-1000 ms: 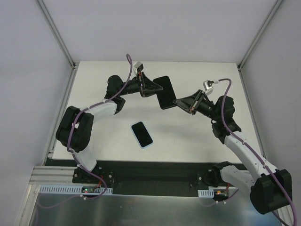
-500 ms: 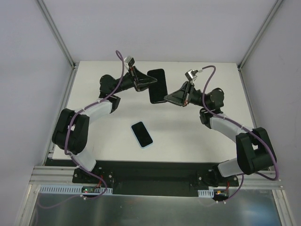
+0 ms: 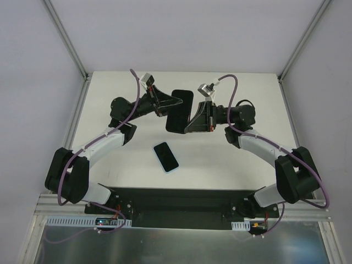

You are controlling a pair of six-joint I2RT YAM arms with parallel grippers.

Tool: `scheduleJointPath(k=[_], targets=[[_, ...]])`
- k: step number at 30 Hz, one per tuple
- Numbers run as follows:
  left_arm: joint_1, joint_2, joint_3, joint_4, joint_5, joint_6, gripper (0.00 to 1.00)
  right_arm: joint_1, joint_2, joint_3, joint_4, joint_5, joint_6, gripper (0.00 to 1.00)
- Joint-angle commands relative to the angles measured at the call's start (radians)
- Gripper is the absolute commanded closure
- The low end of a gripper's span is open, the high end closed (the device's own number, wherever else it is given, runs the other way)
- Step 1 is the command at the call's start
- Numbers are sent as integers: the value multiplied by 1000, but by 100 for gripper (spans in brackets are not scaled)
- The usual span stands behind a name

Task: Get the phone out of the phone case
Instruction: Remove the phone case from the phone.

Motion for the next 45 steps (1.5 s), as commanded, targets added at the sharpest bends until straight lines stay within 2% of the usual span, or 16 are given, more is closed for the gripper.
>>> scheduleJointPath(k=[1,7,12,15,17,18,19,21,25,26,28,30,33,38,42,45], targets=[[-79,-75,-5,-24,-137,-155,100,37,69,4,196,-39,-132,99],[-80,-108,-16,-79,-134,-151,100,27,64,-42,185,18,-199,99],[-90,-177,-68,-244,-166,-129,100,24,49,-65,130,61,-251,99],[-87,-210,-100,-294,-186,-129,100,21,-9,-85,-101,99,-447,99],[-87,-208,-106,-300,-187,-136,100,25,-105,-73,-505,174,-657,98],[-87,-205,-105,-303,-182,-136,100,30,-141,-48,-697,214,-914,99],[-88,-202,-106,-318,-183,-137,100,48,-172,-22,-1013,263,-1007,98],[-87,-202,-111,-326,-188,-139,100,51,-229,12,-1119,305,-1076,99],[-87,-175,-108,-322,-191,-134,100,51,-290,24,-1266,366,-1095,98],[-87,-170,-105,-320,-191,-129,100,51,-295,31,-1301,421,-1081,96],[-87,-158,-94,-320,-188,-117,100,53,-301,44,-1373,495,-982,81],[-85,-148,-88,-318,-185,-99,100,57,-330,29,-1389,619,-902,73],[-85,-139,-77,-338,-190,-64,100,65,-390,-1,-1459,817,-795,72],[-85,-122,-65,-346,-180,-31,100,111,-440,70,-1679,1076,-803,65],[-85,-116,-57,-346,-179,-10,100,149,-422,131,-1783,1145,-828,55],[-83,-115,-55,-343,-179,-7,100,166,-413,144,-1800,1173,-831,55]])
